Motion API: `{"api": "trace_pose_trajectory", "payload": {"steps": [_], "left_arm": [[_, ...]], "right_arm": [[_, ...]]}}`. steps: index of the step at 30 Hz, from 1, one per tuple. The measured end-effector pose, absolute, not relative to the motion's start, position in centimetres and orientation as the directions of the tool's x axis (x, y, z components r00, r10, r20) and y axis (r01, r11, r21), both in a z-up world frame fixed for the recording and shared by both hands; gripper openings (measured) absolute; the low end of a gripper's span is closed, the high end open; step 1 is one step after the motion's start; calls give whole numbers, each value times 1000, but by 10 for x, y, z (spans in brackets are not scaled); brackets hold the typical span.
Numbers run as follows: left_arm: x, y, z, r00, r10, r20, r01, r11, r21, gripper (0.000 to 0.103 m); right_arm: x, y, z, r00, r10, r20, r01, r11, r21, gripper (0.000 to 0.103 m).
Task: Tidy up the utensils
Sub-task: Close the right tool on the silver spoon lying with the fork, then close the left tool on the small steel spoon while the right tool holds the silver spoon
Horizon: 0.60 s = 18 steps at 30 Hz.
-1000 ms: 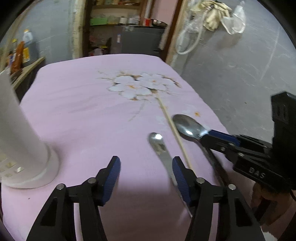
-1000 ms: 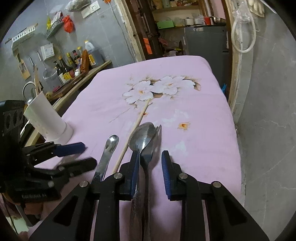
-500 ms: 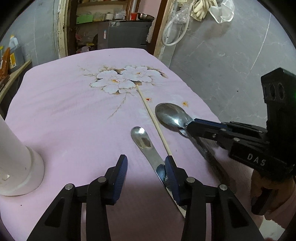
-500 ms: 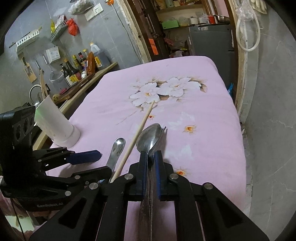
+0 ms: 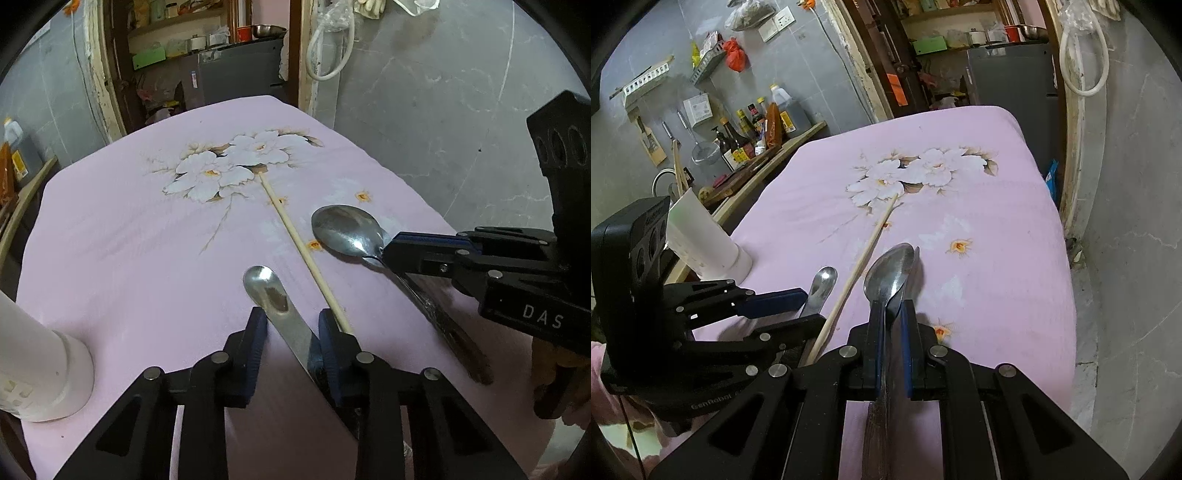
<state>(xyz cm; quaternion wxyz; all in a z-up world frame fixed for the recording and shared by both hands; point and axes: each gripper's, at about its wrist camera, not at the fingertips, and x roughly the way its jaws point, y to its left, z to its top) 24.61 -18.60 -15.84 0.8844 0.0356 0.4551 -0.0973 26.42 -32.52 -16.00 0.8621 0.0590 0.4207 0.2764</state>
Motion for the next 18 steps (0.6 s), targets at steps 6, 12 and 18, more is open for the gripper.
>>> {"api": "trace_pose_trajectory", "payload": {"steps": [6,12,18], "left_arm": [[245,-181,-157,571,-141,-809,181,982,-44,21],[246,-176,-158,573,-137,-808,154,986,-58,18],[248,-175,-157,570,-86,-817,127,992,-15,18]], "right_arm": [[263,-340,-159,528,483,-698,-384,869,311,1],[263,-352,-163,540,448,-712,-339,891,303,1],[264,-352,-166,530,463,-711,-320,885,338,1]]}}
